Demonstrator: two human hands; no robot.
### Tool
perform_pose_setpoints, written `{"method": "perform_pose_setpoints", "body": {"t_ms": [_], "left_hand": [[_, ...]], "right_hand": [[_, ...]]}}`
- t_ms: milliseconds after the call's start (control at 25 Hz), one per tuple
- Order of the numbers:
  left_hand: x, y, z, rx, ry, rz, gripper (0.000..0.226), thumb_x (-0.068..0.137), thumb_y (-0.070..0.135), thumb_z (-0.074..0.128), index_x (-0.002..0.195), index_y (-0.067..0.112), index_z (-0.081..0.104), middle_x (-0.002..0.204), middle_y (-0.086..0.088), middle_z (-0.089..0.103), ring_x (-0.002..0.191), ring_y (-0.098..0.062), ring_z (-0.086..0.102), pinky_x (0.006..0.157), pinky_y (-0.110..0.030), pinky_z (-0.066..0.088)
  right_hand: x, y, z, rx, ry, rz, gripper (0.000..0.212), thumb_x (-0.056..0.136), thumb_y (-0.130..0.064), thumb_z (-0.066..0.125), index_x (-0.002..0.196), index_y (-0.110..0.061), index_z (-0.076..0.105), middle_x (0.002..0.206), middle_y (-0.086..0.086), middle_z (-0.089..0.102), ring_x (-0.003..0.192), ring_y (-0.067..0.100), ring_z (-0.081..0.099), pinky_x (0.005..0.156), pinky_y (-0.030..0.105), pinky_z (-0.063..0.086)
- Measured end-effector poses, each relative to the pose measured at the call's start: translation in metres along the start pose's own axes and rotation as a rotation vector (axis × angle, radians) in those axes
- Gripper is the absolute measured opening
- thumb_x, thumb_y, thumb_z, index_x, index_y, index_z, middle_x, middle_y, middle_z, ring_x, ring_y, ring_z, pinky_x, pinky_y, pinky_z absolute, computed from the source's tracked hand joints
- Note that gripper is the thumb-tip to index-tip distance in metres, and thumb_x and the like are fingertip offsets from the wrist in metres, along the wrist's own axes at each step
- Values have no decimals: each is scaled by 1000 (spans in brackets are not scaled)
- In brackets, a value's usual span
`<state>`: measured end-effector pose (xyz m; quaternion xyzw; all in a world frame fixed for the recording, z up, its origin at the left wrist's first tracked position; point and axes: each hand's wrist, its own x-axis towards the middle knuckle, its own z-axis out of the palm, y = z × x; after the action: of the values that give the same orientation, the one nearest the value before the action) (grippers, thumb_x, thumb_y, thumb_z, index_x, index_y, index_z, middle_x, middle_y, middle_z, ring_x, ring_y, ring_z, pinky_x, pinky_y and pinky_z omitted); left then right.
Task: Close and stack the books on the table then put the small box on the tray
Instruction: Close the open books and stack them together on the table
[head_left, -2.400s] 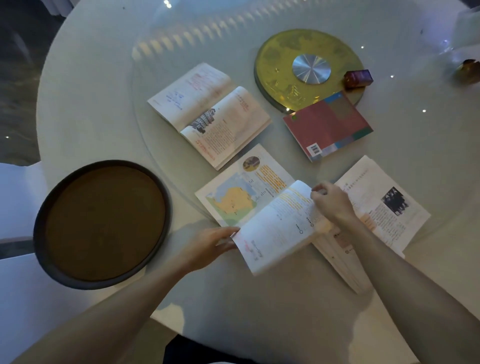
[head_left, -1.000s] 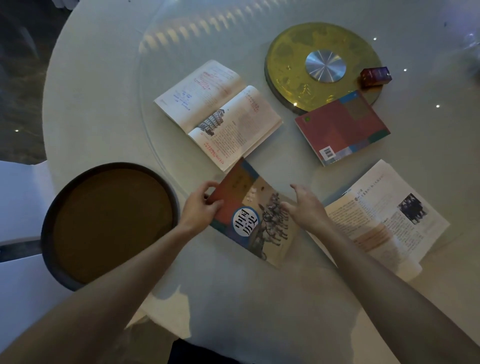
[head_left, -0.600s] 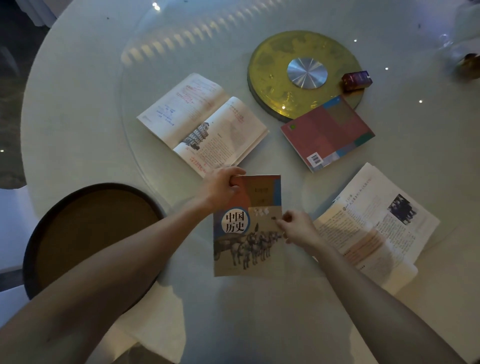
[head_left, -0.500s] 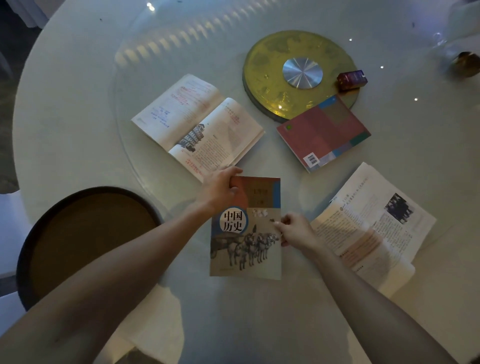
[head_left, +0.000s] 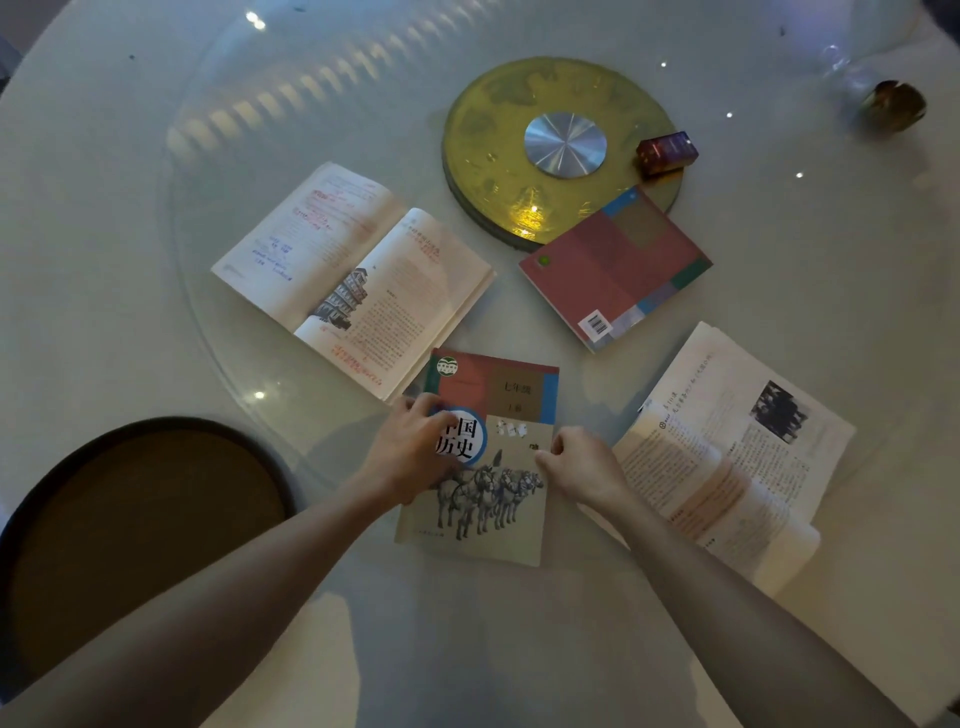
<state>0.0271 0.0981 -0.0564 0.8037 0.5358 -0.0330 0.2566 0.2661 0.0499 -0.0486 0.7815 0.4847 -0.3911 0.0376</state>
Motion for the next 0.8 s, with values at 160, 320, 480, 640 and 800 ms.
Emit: {"method": "perform_pose_setpoints", "body": {"t_ms": [160,320,480,640,800], "left_hand": [[56,8,-33,-52,75,-37,17,92,38,63,96,23,69,104,2,65,88,-15,60,75,-27,53],[126,45,-54,-214,32,-43,44,92,38,65,132,21,61,134,-1,59,118,-21,60,98,-38,50],[201,88,-60,-264,35,-28,66,87,39,66,147,16,49,149,-5,48,132,-22,51,108,-39,44],[248,113,-57,-270,-20,-130,70,82,43,63,146,19,47,146,-9,49,132,-27,49,107,-45,45],[256,117,-51,-111,37,-219,56,90,41,60,136,12,51,134,-16,50,129,-36,44,104,-47,41]], "right_hand": [[26,1,-42,46,41,-21,34,95,-29,64,86,2,71,82,23,75,59,21,65,72,53,63],[66,14,-93,470,216,56,23,96,-29,65,101,-6,68,97,9,72,78,24,72,76,48,65],[104,29,-120,981,217,200,25,97,-20,67,112,0,66,99,12,65,81,21,66,84,42,62],[124,34,-127,1355,165,306,20,95,-12,67,108,3,64,86,14,64,64,19,65,60,30,58],[132,34,-123,1243,179,324,15,93,-20,72,86,-9,63,67,5,55,50,14,51,49,27,45]]}}
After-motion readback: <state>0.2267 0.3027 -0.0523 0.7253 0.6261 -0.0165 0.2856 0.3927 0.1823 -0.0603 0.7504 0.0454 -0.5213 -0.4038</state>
